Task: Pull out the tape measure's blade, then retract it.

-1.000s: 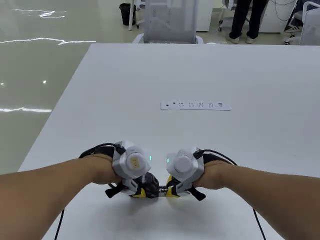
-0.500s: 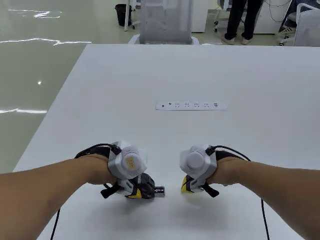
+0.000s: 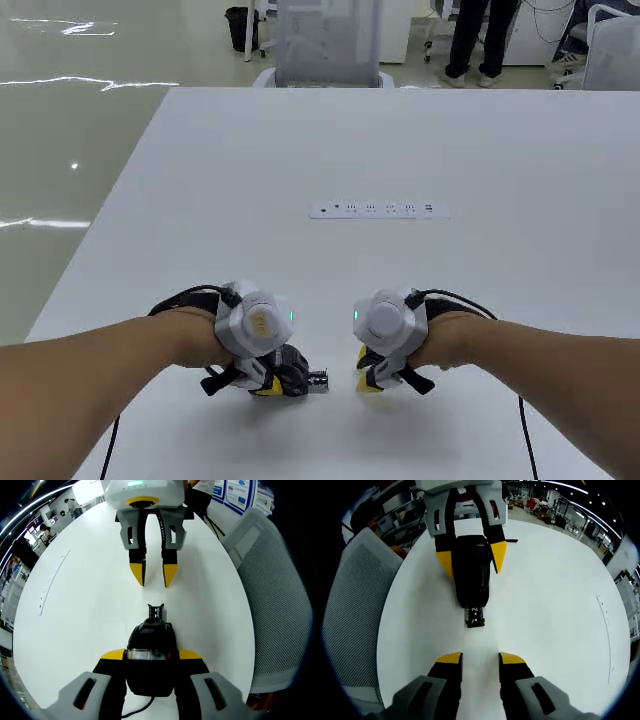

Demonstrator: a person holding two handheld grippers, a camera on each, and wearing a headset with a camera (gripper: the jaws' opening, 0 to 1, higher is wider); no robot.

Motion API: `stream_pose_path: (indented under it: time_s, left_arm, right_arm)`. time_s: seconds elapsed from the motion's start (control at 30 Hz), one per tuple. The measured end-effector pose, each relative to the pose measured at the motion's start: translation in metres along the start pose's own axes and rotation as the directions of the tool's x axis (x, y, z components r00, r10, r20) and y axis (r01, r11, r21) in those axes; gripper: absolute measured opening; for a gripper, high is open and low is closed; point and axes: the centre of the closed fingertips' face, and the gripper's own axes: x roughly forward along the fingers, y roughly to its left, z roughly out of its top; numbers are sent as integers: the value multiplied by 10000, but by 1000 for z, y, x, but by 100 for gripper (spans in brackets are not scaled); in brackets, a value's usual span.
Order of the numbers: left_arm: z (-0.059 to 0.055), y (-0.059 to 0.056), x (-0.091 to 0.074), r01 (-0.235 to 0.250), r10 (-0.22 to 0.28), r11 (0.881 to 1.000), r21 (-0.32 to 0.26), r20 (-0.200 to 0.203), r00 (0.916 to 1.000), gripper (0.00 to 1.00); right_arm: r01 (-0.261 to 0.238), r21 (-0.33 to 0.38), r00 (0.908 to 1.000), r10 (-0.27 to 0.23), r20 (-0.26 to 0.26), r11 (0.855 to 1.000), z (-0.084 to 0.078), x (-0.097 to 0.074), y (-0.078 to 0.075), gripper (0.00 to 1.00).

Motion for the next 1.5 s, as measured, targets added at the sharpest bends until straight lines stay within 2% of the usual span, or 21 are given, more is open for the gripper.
stream_pose_path:
  time_s: [0.1,0.2,0.27,0.37,0.43,0.5,0.57,0.7,0.87,1.0,1.17,1.23,1.5]
  left_arm:
    - [0,1,1,14,-14,10000,-13,4,10000,32]
    - [-1,0,1,16,-16,10000,-16,-5,10000,32]
    - [-1,0,1,11,-11,10000,-25,-14,10000,32]
    - [0,1,1,8,-8,10000,-27,-21,10000,32]
    - [0,1,1,6,-6,10000,-35,-16,10000,32]
    - [0,1,1,3,-3,10000,-44,-17,10000,32]
    - [0,1,1,0,0,10000,-42,-17,10000,32]
    - [0,2,1,-23,23,10000,-42,64,10000,32]
    - [-1,2,-1,-23,31,9999,-142,536,9986,32]
    - [1,1,-1,-90,96,9999,-84,733,9973,32]
    - [1,1,-3,-148,161,9998,-121,1117,9936,32]
    - [2,2,-3,-151,165,9998,-125,1204,9926,32]
    - [2,2,-3,-108,124,9999,-134,1216,9925,32]
  right_arm:
    - [-78,117,9981,70,618,9999,17,4,3,65]
    - [-217,259,9952,191,961,9994,30,6,7,83]
    - [-335,151,9923,315,1197,9993,37,8,10,86]
    - [-335,-43,9929,338,1141,9994,40,12,12,79]
    - [-205,-272,9947,231,999,9994,38,13,11,70]
    - [-42,-35,9960,45,894,10000,36,14,6,58]
    - [76,66,9959,-81,903,9999,36,14,3,53]
    - [49,-284,9964,-24,848,9996,35,16,5,35]
    - [-24,-532,9972,64,747,9986,39,23,10,32]
    - [77,-774,9983,-33,575,9970,37,27,9,24]
    - [-4,-420,9980,30,626,9991,38,26,6,23]
    - [-95,-91,9981,100,612,9999,37,26,7,21]
    - [-15,-57,9988,17,498,10000,36,25,4,15]
